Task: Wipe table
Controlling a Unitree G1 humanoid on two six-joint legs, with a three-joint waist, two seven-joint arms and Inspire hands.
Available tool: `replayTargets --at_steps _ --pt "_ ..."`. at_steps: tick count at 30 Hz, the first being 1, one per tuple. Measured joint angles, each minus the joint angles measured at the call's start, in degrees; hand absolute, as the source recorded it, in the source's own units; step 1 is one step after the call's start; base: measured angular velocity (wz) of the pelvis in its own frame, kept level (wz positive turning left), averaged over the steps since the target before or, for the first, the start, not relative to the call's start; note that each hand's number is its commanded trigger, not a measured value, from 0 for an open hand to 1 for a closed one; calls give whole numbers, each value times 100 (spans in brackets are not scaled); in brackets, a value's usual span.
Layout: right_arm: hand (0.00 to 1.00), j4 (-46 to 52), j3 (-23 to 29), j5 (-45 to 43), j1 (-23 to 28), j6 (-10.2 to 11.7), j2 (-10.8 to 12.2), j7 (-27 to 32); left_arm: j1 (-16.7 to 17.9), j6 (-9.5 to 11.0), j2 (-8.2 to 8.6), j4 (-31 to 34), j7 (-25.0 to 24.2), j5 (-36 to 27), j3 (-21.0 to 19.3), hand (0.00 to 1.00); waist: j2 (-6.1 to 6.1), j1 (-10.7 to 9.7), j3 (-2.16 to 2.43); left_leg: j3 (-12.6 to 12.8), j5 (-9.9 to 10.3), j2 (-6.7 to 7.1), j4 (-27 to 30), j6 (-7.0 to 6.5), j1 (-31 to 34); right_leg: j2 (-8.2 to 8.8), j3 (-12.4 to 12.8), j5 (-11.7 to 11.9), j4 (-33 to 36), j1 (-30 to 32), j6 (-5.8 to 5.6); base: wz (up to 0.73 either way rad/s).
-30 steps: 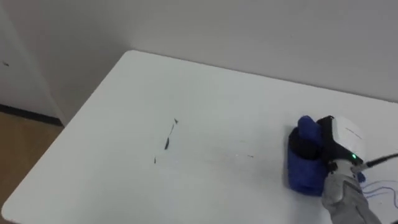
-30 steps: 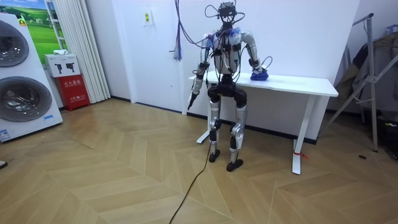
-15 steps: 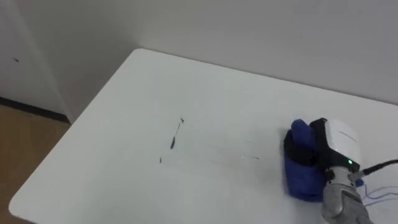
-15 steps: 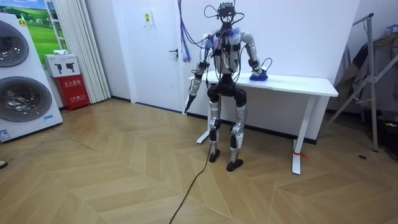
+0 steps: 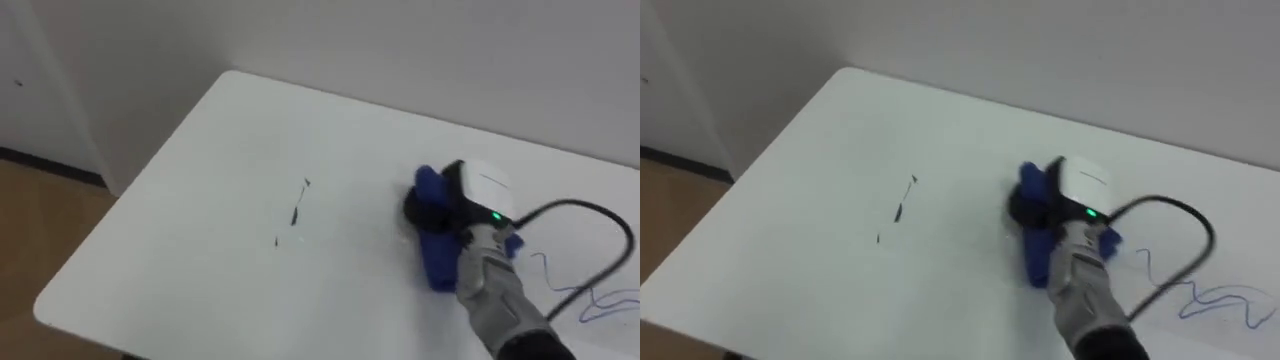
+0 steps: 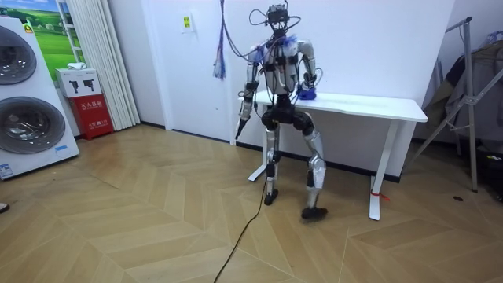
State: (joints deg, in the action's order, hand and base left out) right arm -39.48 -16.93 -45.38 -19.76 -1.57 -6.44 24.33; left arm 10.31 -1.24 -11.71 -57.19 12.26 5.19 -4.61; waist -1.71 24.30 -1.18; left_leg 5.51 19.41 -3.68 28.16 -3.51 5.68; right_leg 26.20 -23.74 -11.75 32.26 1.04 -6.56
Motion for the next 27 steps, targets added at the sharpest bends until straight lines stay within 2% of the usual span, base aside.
replayTargets --at_steps 1,2,3,4,5,6,7,8,9,10,11,12,13,14,15,16,17,18,19,20,21,22,23,24,26,27 --pt "100 13 29 27 59 33 -3 8 27 -16 -21 33 -24 6 58 0 -10 -25 6 -227 -29 -48 49 61 128 11 -10 101 -356 -106 -54 96" --pt "100 13 46 40 130 33 -4 18 92 -35 -43 56 -42 9 57 0 -21 -56 14 -356 -43 -68 53 115 166 1 -8 172 -530 -156 -62 112" --pt "100 58 103 152 317 108 -12 131 177 -138 -114 73 -58 -7 60 0 -38 -223 14 -646 -63 -87 61 202 203 -42 -7 325 -848 -308 -55 112" --pt "100 100 177 251 535 195 -15 193 252 -229 -162 76 -67 -3 37 0 -66 -392 20 -740 -61 -155 61 322 170 -70 -16 518 -1100 -425 -41 113" --pt "100 88 229 256 647 272 -15 236 284 -258 -190 95 -66 -4 12 0 -89 -466 25 -707 -68 -213 55 392 139 -96 -47 621 -1238 -485 -55 99" --pt "100 68 378 252 882 457 -17 317 371 -251 -274 176 -83 -11 -21 0 -155 -608 24 -555 -82 -371 16 547 29 -157 -84 793 -1462 -611 -53 78" --pt "100 66 500 232 1105 621 -19 363 522 -241 -311 262 -153 -12 -145 0 -222 -717 21 -241 -102 -583 -18 741 -127 -273 -108 1022 -1560 -623 -62 61" --pt "100 68 541 234 1213 690 -19 395 555 -240 -325 294 -168 -12 -225 0 -252 -746 14 -113 -112 -681 -42 847 -236 -346 -107 1111 -1580 -592 -73 27" --pt "100 68 563 232 1424 809 -67 470 672 -244 -326 308 -170 -8 -353 0 -238 -851 54 102 -114 -933 -42 1071 -371 -468 -390 995 -1498 -615 -240 -7" --pt "100 91 651 219 1650 914 -153 526 798 -249 -246 309 -169 -5 -412 0 -95 -912 183 229 -147 -1225 -99 1308 -497 -726 -482 710 -1428 -672 -363 -18" --pt "100 135 708 208 1704 929 -188 551 826 -252 -200 304 -165 -12 -422 0 -39 -966 192 235 -202 -1340 -184 1421 -546 -842 -522 541 -1362 -668 -367 -34" --pt "100 245 786 206 1768 928 -310 602 783 -262 -65 279 -164 -2 -425 0 68 -1060 178 230 -409 -1523 -416 1588 -593 -978 -639 310 -1121 -528 -268 -11" --pt "100 337 934 206 1806 927 -361 618 730 -252 35 273 -166 -6 -415 0 47 -1172 185 242 -703 -1590 -555 1518 -578 -1034 -646 109 -929 -391 -166 11" --pt "100 358 1012 209 1826 922 -364 619 669 -251 64 263 -166 -2 -400 0 30 -1259 150 259 -877 -1593 -522 1416 -542 -1038 -638 14 -846 -353 -128 22" --pt "100 346 1033 205 1813 816 -386 538 628 -240 168 269 -149 -2 -395 0 12 -1290 148 297 -1113 -1609 -292 1111 -459 -1080 -519 -159 -740 -314 18 -3" --pt "100 329 1019 210 1714 697 -397 381 610 -240 285 285 -143 0 -370 0 94 -1283 96 262 -1230 -1672 128 965 -315 -1289 -206 -265 -728 -313 207 -19" --pt "100 334 983 229 1671 634 -389 295 597 -240 328 280 -146 31 -355 0 114 -1282 79 228 -1199 -1642 394 934 -207 -1398 0 -308 -715 -296 289 -24" --pt "100 349 920 309 1578 482 -367 130 597 -238 378 282 -170 76 -340 0 161 -1229 79 175 -930 -1358 835 804 -18 -1505 420 -413 -634 -212 452 -17" --pt "100 353 903 326 1514 400 -356 34 587 -234 387 285 -182 73 -339 0 172 -1159 77 186 -788 -1127 971 748 41 -1548 586 -435 -595 -166 470 -53" --pt "100 368 795 353 1353 265 -359 -154 591 -245 396 321 -201 52 -339 0 227 -927 72 226 -545 -702 940 689 88 -1602 812 -428 -531 -28 520 -106" --pt "100 367 688 334 1130 166 -361 -297 649 -258 399 328 -221 1 -367 0 315 -672 56 236 -416 -315 588 558 70 -1697 958 -366 -538 94 622 -137" --pt "100 366 657 180 967 160 -309 -392 704 -267 381 332 -234 -20 -483 0 376 -529 73 221 -360 -58 128 296 60 -1737 955 -338 -540 234 654 -119" --pt "100 365 648 99 920 166 -272 -407 729 -277 363 333 -240 -40 -564 0 367 -466 86 164 -398 -1 19 333 45 -1751 990 -315 -565 308 672 -74" --pt "100 366 645 -33 889 243 -264 -410 796 -313 351 332 -226 -126 -671 0 298 -499 78 208 -474 30 -195 359 7 -1773 930 -213 -719 325 663 -35" --pt "100 374 717 -24 990 418 -285 -314 896 -371 386 337 -157 -230 -664 0 281 -651 79 255 -591 52 -472 333 -63 -1829 929 -72 -979 261 552 -1" --pt "100 413 726 0 1089 497 -287 -171 893 -392 410 336 -152 -335 -639 0 250 -839 61 250 -699 82 -629 306 -74 -1844 896 30 -1155 216 477 21"
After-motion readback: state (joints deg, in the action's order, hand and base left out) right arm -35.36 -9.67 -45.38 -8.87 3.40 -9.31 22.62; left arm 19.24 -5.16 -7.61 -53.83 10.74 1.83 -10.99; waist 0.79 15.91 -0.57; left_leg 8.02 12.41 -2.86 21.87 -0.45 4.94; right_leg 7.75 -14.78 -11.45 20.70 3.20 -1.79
